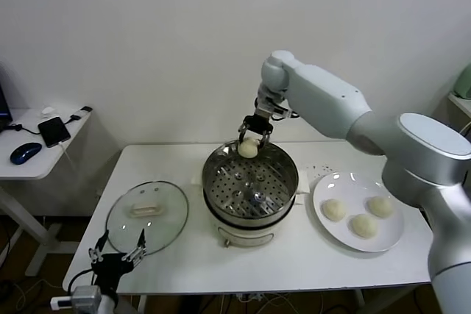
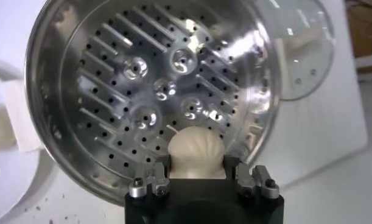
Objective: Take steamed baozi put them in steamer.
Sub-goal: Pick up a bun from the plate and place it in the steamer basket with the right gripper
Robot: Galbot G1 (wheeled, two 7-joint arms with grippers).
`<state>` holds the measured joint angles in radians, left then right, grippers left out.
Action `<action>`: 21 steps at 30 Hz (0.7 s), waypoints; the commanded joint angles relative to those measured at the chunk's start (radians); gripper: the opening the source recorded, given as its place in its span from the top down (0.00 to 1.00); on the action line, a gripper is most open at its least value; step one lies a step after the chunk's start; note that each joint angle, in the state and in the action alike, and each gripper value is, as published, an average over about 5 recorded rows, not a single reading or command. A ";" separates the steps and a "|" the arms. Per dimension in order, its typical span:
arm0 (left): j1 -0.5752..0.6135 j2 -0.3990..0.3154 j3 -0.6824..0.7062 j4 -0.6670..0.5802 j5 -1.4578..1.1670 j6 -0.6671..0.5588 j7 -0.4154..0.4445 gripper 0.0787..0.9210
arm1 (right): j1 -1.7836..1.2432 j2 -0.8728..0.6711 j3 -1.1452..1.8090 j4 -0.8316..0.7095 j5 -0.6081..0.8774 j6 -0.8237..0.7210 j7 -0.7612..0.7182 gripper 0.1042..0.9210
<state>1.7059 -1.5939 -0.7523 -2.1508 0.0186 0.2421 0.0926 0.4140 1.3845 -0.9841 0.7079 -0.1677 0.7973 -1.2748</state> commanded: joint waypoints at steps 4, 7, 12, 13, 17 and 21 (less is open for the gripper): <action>-0.008 -0.004 0.000 -0.003 -0.001 -0.002 -0.004 0.12 | -0.044 0.020 -0.019 -0.006 -0.121 0.075 0.114 0.41; -0.010 -0.004 0.000 0.001 -0.001 -0.001 -0.003 0.12 | -0.052 0.023 -0.011 -0.021 -0.149 0.075 0.134 0.41; -0.010 -0.004 0.003 0.006 -0.001 0.000 0.000 0.12 | -0.066 0.023 0.002 -0.028 -0.168 0.075 0.147 0.41; -0.011 -0.003 0.004 0.007 -0.001 0.000 0.000 0.12 | -0.069 0.022 0.001 -0.028 -0.164 0.075 0.148 0.41; -0.012 -0.002 0.004 0.009 -0.001 0.001 0.001 0.12 | -0.078 0.017 -0.018 -0.022 -0.127 0.067 0.149 0.39; -0.012 -0.002 0.004 0.012 -0.001 0.001 0.001 0.12 | -0.072 -0.004 -0.055 0.022 -0.061 -0.026 0.132 0.28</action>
<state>1.6935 -1.5966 -0.7489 -2.1401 0.0179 0.2436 0.0943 0.3511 1.3887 -1.0113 0.7023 -0.2654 0.8237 -1.1560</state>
